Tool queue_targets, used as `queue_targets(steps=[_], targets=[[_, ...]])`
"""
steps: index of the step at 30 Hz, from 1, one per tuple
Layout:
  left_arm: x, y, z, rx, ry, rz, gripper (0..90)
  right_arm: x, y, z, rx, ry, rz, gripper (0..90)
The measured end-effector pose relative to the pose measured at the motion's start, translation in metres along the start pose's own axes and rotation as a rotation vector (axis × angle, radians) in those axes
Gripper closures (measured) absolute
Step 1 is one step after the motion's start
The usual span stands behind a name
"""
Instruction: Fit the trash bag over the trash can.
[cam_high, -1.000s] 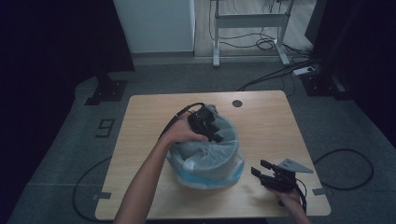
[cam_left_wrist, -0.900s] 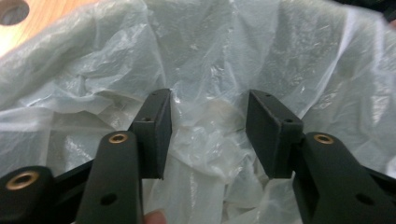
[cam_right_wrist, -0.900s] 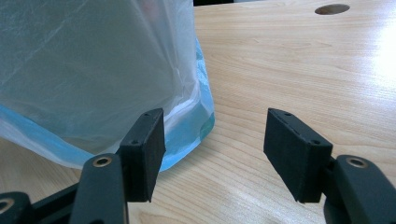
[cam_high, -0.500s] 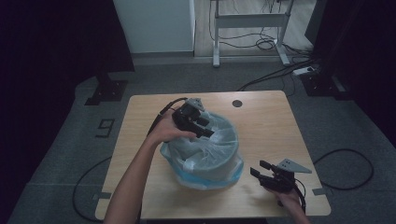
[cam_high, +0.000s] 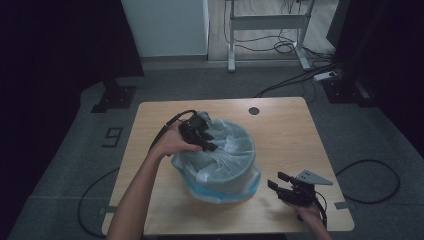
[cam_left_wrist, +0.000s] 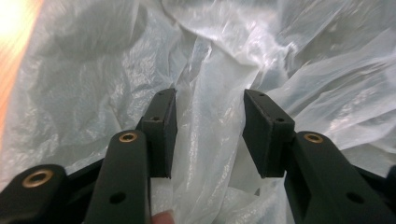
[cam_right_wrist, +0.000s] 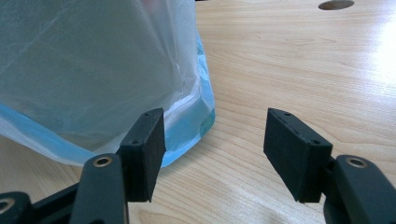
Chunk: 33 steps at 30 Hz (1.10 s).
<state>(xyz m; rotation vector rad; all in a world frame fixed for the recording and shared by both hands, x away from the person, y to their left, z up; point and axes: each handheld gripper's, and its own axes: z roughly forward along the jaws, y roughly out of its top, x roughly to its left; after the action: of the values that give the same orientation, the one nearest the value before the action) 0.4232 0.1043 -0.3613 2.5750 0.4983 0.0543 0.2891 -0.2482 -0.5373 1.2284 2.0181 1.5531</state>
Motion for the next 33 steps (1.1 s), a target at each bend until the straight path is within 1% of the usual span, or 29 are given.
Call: queue_targets(steps=[4,7,9,12,15,16,17,20,22,24,27,29,33], targets=[[-0.001,0.001,0.005,0.035,0.001,0.007,55.6,-0.001,0.000,-0.001,-0.002,-0.004,-0.001,37.9],[-0.002,0.001,0.008,0.047,0.003,0.009,55.3,0.000,0.000,-0.001,-0.001,-0.003,0.001,37.9],[-0.002,0.001,0.008,0.043,0.003,0.013,55.0,0.000,0.000,-0.001,-0.002,-0.001,0.001,37.9],[-0.003,0.000,0.003,-0.001,-0.003,0.015,53.4,-0.001,0.000,-0.001,-0.002,-0.001,0.001,37.9],[-0.005,-0.003,-0.007,-0.080,-0.015,0.016,50.9,-0.001,0.000,-0.001,-0.003,-0.001,0.003,37.9],[-0.005,-0.003,-0.007,-0.080,-0.015,0.016,50.5,-0.001,0.000,-0.001,-0.004,-0.001,0.004,37.9],[-0.008,-0.004,-0.013,-0.133,-0.030,0.021,50.3,-0.001,0.000,-0.001,-0.004,-0.001,0.005,37.9],[-0.014,-0.006,-0.020,-0.197,-0.056,0.032,50.0,-0.001,0.000,-0.001,-0.003,-0.002,0.004,37.9],[-0.019,-0.006,-0.023,-0.227,-0.075,0.038,50.0,0.000,0.000,-0.001,-0.001,-0.002,0.005,37.9],[-0.023,-0.006,-0.024,-0.241,-0.082,0.045,50.2,0.001,0.000,0.000,0.001,-0.001,0.002,37.9],[-0.030,-0.004,-0.023,-0.245,-0.089,0.057,51.3,0.002,0.000,0.000,0.001,0.000,0.001,37.9],[-0.036,-0.002,-0.020,-0.241,-0.097,0.066,51.5,0.002,0.000,0.001,0.002,0.000,-0.002,37.9],[-0.044,0.002,-0.013,-0.212,-0.103,0.087,52.4,0.003,0.000,0.001,0.002,0.000,-0.002,37.9]])
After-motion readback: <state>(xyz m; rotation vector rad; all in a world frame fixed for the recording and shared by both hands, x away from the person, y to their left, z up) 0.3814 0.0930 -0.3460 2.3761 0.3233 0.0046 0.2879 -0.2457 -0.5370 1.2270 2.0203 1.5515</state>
